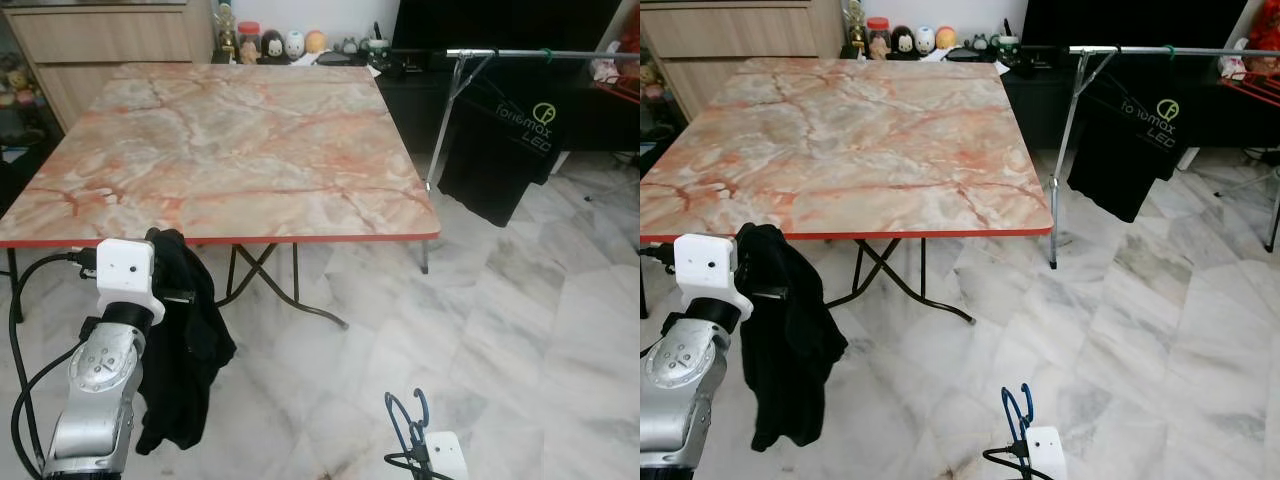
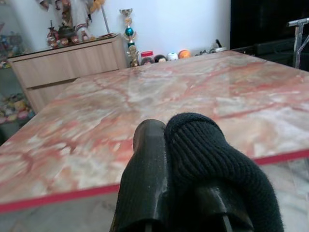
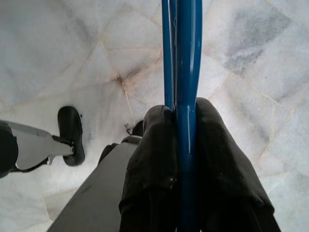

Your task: Hang hanger

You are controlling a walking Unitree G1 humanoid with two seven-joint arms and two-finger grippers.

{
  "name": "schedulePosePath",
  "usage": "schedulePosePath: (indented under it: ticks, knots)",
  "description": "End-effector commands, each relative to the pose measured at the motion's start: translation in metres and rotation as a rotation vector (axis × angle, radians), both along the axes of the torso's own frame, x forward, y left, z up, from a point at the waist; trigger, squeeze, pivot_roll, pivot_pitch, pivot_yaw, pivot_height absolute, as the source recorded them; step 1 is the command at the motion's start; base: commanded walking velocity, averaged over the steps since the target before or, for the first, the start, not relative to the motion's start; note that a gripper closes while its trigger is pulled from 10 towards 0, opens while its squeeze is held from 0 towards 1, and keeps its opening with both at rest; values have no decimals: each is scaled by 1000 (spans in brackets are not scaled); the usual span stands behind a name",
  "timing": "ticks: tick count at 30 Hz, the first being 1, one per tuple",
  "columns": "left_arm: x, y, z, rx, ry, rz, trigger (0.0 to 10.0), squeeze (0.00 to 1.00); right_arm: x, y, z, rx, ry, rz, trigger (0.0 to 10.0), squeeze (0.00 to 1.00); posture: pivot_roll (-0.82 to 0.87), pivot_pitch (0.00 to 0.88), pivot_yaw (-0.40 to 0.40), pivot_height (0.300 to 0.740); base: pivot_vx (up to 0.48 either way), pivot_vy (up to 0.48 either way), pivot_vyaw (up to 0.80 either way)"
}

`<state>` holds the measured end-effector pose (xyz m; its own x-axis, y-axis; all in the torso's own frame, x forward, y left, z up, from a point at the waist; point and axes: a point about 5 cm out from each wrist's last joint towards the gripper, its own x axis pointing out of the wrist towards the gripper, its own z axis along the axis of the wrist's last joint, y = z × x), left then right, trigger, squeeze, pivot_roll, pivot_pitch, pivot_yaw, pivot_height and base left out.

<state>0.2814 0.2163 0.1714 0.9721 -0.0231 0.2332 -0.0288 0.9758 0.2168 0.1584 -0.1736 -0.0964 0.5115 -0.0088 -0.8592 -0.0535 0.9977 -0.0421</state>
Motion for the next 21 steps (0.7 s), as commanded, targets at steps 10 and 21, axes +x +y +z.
schedulePosePath:
  ticks: [10, 21]
  knots:
    - [11, -6, 17, 15, -37, -37, 10000, 0, -2, -4, -1, -10, 14, 15, 10000, 0, 17, 0, -33, 740, 308, 0, 0]
    - [16, -8, 26, 8, -50, -45, 10000, 0, -5, -2, -2, -13, 23, 40, 10000, 0, 21, 0, -37, 740, 316, 0, 0]
